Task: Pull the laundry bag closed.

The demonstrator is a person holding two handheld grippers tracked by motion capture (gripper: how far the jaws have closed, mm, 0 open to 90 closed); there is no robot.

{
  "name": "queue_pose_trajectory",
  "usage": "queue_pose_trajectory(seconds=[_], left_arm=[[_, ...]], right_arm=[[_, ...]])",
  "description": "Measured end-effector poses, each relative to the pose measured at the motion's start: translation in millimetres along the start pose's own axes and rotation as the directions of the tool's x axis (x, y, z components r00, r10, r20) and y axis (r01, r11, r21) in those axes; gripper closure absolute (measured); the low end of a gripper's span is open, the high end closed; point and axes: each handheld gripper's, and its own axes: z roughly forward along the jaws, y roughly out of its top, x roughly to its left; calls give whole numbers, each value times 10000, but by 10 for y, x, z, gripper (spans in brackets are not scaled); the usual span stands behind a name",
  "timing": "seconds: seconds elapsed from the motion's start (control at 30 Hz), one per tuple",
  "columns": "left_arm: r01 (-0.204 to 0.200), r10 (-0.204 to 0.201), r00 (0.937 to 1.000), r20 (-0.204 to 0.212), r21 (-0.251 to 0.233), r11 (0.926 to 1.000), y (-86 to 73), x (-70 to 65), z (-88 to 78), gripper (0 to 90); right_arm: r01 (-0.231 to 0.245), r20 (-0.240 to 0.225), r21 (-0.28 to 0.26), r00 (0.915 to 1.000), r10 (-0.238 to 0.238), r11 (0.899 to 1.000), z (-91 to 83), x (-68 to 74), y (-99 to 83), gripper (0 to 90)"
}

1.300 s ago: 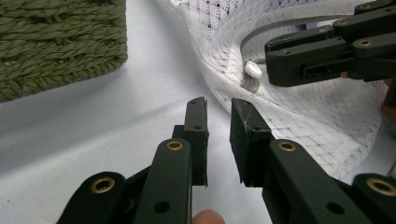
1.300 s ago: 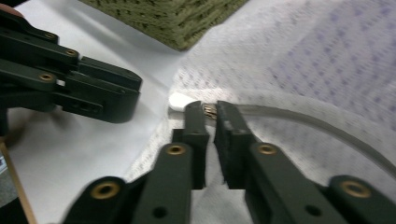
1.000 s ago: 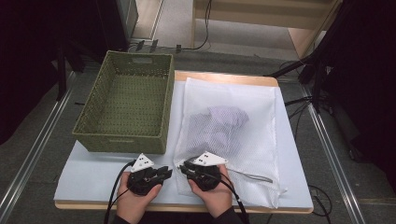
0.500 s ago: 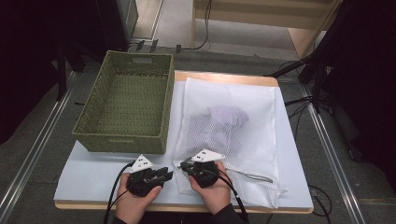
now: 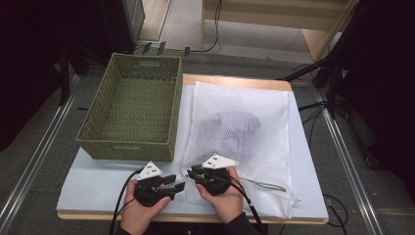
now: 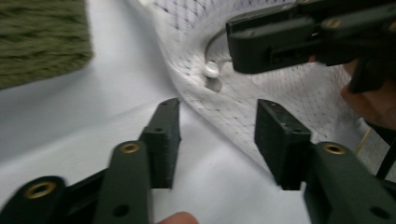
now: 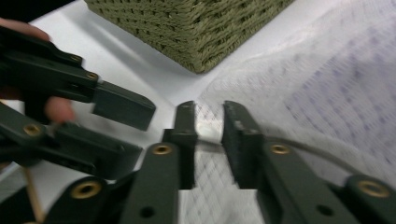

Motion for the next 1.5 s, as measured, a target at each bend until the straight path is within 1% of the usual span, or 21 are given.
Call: queue_pose_trajectory(seconds=[0.1, 0.2, 0.23, 0.3, 0.33, 0.5, 0.57, 0.67, 0.73, 0.77, 0.8, 0.83, 0.93, 0.97, 1.07, 1.1, 1.2, 1.27, 1.33, 1.37, 1.5], left_arm=[[30, -30, 10000, -94, 61, 10000, -18, 21, -24, 600], [-157, 159, 9998, -112, 201, 9997, -36, -4, -5, 622], [-190, 194, 9997, -142, 241, 9995, -39, -13, 0, 625], [-319, 324, 9994, -157, 319, 9990, -46, -29, 14, 627], [-354, 359, 9993, -132, 343, 9988, -49, -30, 16, 628], [-295, 299, 9995, -135, 297, 9991, -49, -20, 5, 633], [-288, 292, 9995, -127, 273, 9992, -48, -18, 1, 636], [-296, 300, 9995, -121, 279, 9992, -48, -19, 3, 636], [-311, 315, 9994, -126, 280, 9991, -48, -19, 1, 636], [-310, 314, 9994, -142, 269, 9992, -47, -18, -1, 636], [-293, 296, 9995, -121, 259, 9992, -46, -15, -6, 636], [-276, 279, 9995, -154, 242, 9993, -45, -12, -10, 636], [-236, 239, 9996, -168, 205, 9995, -44, -6, -18, 636], [-206, 209, 9996, -176, 179, 9996, -44, -5, -21, 635], [-193, 195, 9995, -246, 91, 9998, -38, 13, -46, 635], [-159, 161, 9995, -275, 65, 9999, -35, 20, -57, 635], [-22, 20, 9993, -369, -58, 10000, -28, 64, -92, 636], [61, -65, 9991, -421, -94, 9999, -23, 80, -104, 637], [155, -164, 9988, -470, -201, 9997, -16, 77, -113, 635], [162, -174, 9987, -488, -234, 9996, -12, 74, -118, 633], [307, -321, 9981, -524, -270, 9992, 0, 76, -110, 621]], right_arm=[[257, 360, 9, 9990, -257, 9997, 91, 64, 5, 622], [357, 589, 461, 9975, -384, 9983, 185, 68, -21, 603], [299, 623, 532, 9975, -332, 9981, 202, 52, -31, 625], [78, 432, 486, 9990, -99, 9988, 194, 22, -38, 703], [97, 500, 437, 9987, -119, 9990, 177, 14, -33, 730], [-191, 566, 136, 9982, 183, 9997, 61, -84, -12, 785], [-407, 582, 69, 9975, 402, 9991, 13, -139, -17, 825], [-472, 702, 93, 9965, 464, 9988, -20, -183, -25, 872], [-473, 614, 40, 9970, 470, 9989, -28, -185, -27, 835], [-446, 443, -78, 9980, 449, 9990, -28, -172, -25, 829], [-347, 413, -58, 9985, 349, 9994, -25, -153, -21, 829], [-253, 456, -29, 9986, 254, 9997, -17, -137, -19, 826], [-314, 591, 65, 9978, 310, 9995, 9, -124, -31, 766], [-382, 578, 136, 9976, 373, 9992, 3, -122, -39, 767], [-348, 220, 257, 9992, 342, 9991, -62, -86, -49, 769], [-335, 59, 305, 9994, 334, 9990, -111, -45, -64, 761], [-27, -62, 570, 10000, 31, 9984, -211, 68, -157, 706], [-79, -70, 737, 9999, 84, 9972, -236, 94, -237, 666], [-296, -119, 949, 9995, 309, 9950, -227, 95, -289, 642], [-300, -111, 1058, 9994, 313, 9939, -213, 98, -304, 649], [-91, -304, 1415, 9994, 136, 9899, -145, 125, -330, 900]])
